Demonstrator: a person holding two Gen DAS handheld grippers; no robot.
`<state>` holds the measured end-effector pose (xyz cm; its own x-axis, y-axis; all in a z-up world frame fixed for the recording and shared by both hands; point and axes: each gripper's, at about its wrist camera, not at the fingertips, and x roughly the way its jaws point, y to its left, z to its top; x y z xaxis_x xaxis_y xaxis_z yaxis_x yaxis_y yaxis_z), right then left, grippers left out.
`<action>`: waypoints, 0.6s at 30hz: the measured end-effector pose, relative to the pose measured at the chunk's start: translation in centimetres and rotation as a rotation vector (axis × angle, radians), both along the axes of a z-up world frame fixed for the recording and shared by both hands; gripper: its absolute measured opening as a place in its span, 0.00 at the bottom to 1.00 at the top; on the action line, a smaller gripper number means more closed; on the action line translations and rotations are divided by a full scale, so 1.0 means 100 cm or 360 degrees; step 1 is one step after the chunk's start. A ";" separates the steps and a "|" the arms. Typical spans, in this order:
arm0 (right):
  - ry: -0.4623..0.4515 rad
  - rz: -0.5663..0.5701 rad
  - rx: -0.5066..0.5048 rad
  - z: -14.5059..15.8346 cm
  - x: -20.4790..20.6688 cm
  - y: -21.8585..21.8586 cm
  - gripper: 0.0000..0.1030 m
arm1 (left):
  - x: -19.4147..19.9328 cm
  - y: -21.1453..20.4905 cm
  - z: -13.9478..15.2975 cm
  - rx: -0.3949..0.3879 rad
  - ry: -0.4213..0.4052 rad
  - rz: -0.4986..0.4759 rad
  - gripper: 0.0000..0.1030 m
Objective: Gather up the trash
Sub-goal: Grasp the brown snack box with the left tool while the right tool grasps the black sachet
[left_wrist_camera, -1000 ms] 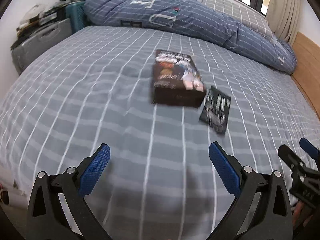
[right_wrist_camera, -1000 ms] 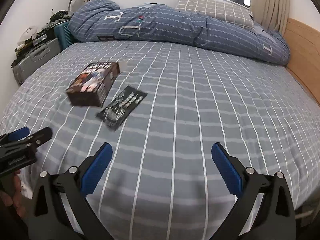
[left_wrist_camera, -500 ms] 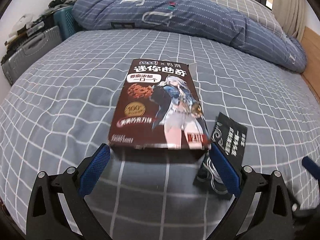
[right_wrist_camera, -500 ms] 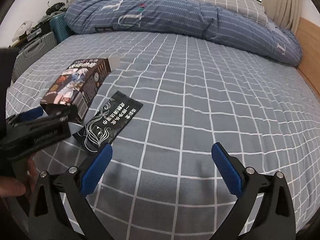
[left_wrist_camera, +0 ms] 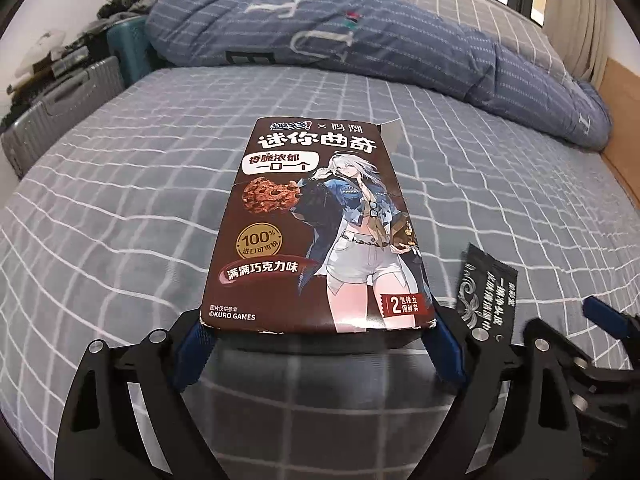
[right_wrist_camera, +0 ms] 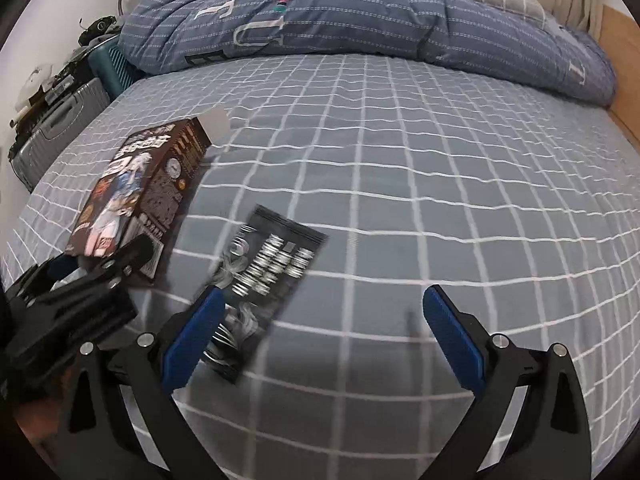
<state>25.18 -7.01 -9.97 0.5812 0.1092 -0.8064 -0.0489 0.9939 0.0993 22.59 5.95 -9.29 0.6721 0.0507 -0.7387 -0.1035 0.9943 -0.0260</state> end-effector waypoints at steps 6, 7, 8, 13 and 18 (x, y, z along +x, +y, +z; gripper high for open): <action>0.0072 -0.0033 0.0046 -0.011 0.015 0.030 0.91 | -0.009 0.033 0.010 -0.0013 -0.0042 0.0077 0.84; 0.0083 -0.0039 0.0048 -0.013 0.017 0.033 0.91 | -0.010 0.037 0.010 -0.0016 -0.0044 0.0082 0.84; 0.0094 -0.0042 0.0045 -0.015 0.019 0.035 0.89 | -0.011 0.038 0.010 -0.0006 -0.0044 0.0088 0.84; 0.0158 -0.0075 0.0026 -0.028 0.028 0.041 0.79 | -0.014 0.045 0.007 0.0028 -0.0039 0.0105 0.84; 0.0146 -0.0078 0.0022 -0.029 0.030 0.041 0.63 | -0.012 0.044 0.008 0.0022 -0.0043 0.0105 0.84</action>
